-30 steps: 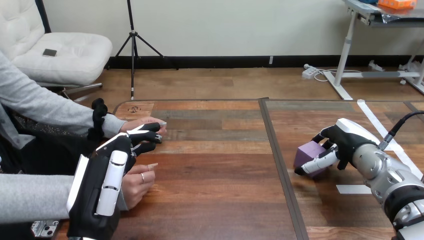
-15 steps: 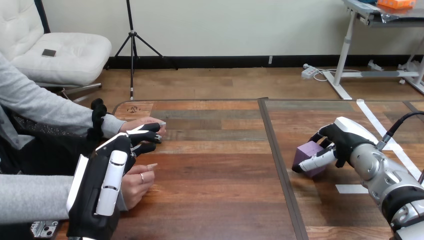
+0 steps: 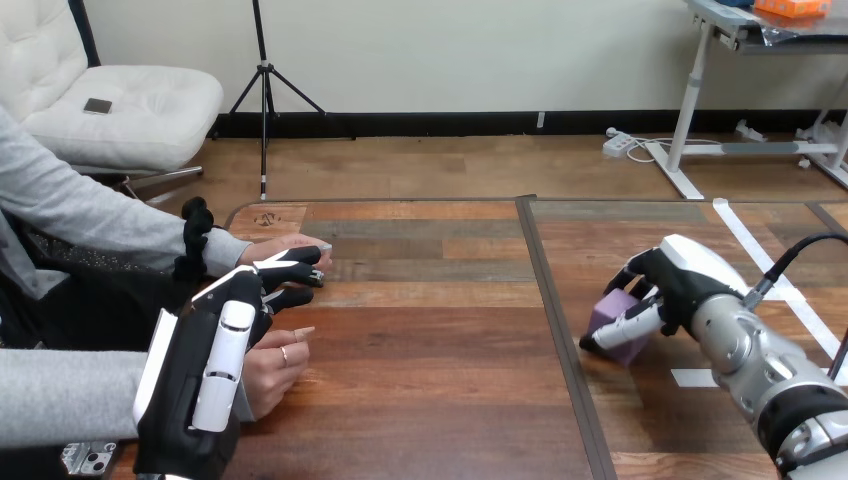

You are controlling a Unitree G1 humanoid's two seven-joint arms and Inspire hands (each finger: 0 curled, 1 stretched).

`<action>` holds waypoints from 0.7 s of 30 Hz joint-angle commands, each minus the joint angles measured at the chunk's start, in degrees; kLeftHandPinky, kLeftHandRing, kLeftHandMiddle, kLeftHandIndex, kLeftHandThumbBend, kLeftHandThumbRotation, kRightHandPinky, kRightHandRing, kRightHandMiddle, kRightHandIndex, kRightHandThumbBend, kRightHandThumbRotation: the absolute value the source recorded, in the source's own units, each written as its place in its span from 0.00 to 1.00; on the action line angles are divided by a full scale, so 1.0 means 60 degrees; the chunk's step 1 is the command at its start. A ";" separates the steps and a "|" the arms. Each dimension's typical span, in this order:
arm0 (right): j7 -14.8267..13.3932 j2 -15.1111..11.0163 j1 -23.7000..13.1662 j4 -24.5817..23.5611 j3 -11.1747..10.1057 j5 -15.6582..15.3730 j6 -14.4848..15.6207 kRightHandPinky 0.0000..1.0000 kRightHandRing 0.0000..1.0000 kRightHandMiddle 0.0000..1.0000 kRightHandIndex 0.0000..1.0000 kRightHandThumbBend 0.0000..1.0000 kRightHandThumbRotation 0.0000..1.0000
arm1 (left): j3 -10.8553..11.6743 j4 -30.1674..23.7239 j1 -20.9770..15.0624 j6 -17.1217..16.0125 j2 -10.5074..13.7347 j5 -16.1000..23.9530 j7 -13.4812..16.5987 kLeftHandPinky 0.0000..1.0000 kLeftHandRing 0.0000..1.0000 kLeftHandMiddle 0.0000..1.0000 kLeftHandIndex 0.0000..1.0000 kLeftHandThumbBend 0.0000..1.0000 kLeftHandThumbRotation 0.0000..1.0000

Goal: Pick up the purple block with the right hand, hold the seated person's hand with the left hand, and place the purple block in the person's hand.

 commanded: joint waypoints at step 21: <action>-0.0548 -0.0115 -0.0140 -0.0212 -0.0159 0.0145 -0.0838 0.36 0.43 0.47 0.45 0.77 0.00 | 0.0205 -0.0274 -0.0505 -0.0188 0.0078 0.0018 0.0061 0.73 0.83 0.77 0.57 0.47 1.00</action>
